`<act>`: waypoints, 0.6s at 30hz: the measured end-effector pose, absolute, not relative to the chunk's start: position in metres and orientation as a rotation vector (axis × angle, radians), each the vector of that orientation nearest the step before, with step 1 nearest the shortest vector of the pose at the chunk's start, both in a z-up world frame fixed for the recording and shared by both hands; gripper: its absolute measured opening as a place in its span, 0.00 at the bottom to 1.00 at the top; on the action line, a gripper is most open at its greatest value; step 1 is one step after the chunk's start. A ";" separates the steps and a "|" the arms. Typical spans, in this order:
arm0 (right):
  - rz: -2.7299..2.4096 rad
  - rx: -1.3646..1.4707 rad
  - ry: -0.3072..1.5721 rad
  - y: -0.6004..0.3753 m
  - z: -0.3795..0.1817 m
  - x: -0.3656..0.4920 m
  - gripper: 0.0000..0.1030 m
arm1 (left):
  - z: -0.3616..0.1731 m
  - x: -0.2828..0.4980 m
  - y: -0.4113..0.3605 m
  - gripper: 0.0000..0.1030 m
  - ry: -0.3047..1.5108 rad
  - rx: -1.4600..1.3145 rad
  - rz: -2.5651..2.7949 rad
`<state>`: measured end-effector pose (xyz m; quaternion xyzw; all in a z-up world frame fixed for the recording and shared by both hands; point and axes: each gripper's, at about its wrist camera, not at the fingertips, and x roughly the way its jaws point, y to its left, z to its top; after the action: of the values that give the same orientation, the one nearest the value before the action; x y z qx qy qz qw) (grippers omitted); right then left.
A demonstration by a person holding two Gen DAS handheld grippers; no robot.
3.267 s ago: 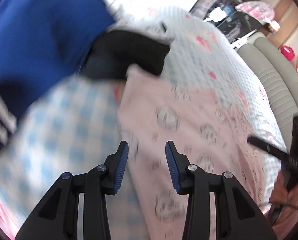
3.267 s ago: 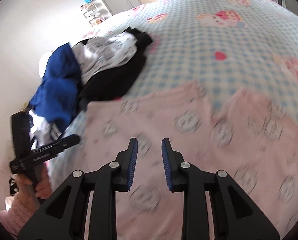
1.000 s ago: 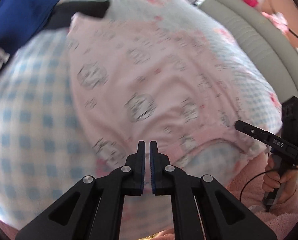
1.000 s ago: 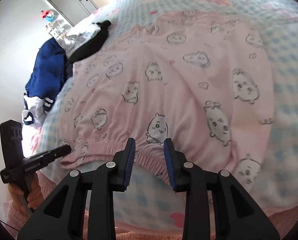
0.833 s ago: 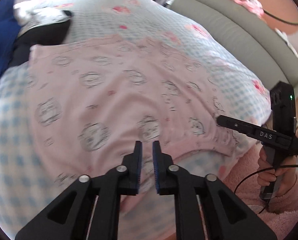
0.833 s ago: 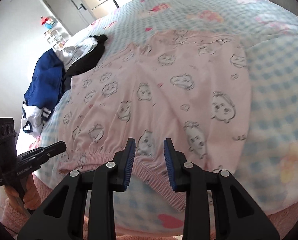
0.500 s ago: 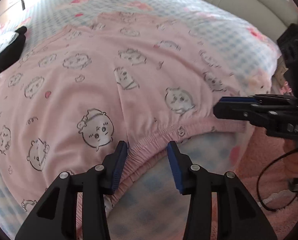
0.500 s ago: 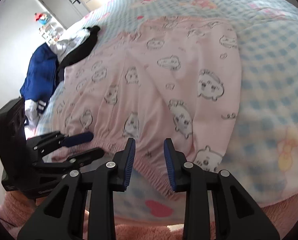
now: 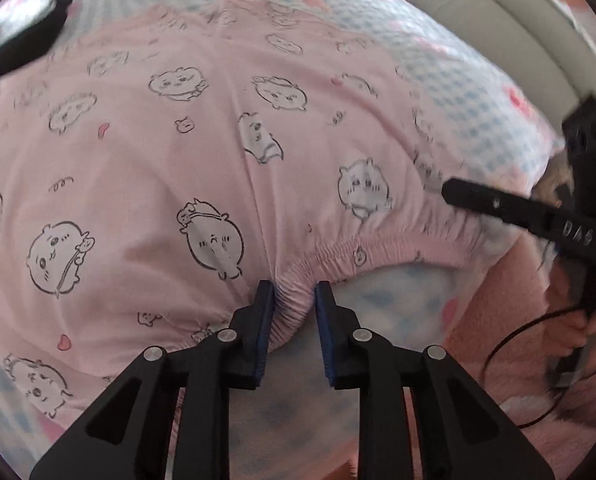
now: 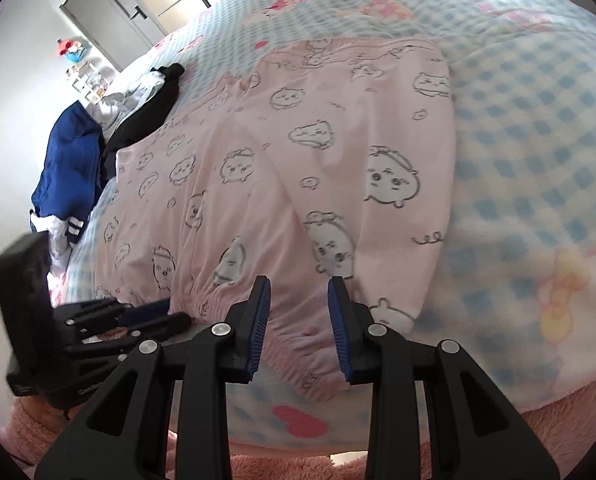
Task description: Fold clothes
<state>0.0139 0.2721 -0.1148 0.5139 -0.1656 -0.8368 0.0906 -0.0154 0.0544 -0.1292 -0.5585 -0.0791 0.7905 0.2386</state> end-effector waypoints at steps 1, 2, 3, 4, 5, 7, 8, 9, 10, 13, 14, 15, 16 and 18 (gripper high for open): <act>-2.503 1.516 -0.501 0.278 -0.111 0.013 0.29 | -0.122 -0.016 0.052 0.26 -0.250 -1.499 2.170; -2.518 1.504 -0.511 0.284 -0.107 0.013 0.29 | -0.112 -0.016 0.049 0.28 -0.268 -1.449 2.187; -2.536 1.492 -0.519 0.290 -0.103 0.012 0.29 | -0.103 -0.016 0.048 0.29 -0.283 -1.404 2.200; -2.565 1.477 -0.526 0.296 -0.099 0.011 0.29 | -0.098 -0.017 0.049 0.30 -0.292 -1.378 2.202; -2.593 1.464 -0.534 0.303 -0.096 0.009 0.29 | -0.096 -0.020 0.051 0.30 -0.301 -1.365 2.200; -2.628 1.487 -0.559 0.317 -0.099 0.000 0.29 | -0.100 -0.029 0.059 0.30 -0.302 -1.387 2.192; -2.636 1.507 -0.571 0.323 -0.102 -0.004 0.29 | -0.105 -0.032 0.063 0.30 -0.289 -1.409 2.183; -2.636 1.527 -0.580 0.326 -0.108 -0.008 0.29 | -0.112 -0.035 0.066 0.30 -0.269 -1.437 2.170; -2.637 1.548 -0.590 0.330 -0.114 -0.012 0.29 | -0.118 -0.038 0.070 0.30 -0.255 -1.470 2.161; -2.566 1.585 -0.645 0.334 -0.132 -0.020 0.30 | -0.135 -0.040 0.080 0.30 -0.219 -1.545 2.162; -2.529 1.584 -0.675 0.334 -0.138 -0.021 0.35 | -0.136 -0.039 0.081 0.31 -0.227 -1.546 2.171; -2.507 1.566 -0.704 0.335 -0.141 -0.022 0.40 | -0.133 -0.039 0.080 0.31 -0.248 -1.535 2.177; -2.486 1.549 -0.734 0.336 -0.144 -0.024 0.41 | -0.128 -0.039 0.078 0.31 -0.265 -1.511 2.187; -2.456 1.523 -0.795 0.341 -0.148 -0.029 0.41 | -0.112 -0.041 0.073 0.31 -0.294 -1.413 2.253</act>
<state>-0.0286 0.3412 -0.1478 0.5069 -0.2645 -0.8172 0.0720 -0.0405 0.0735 -0.1125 -0.5138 -0.1068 0.8193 0.2309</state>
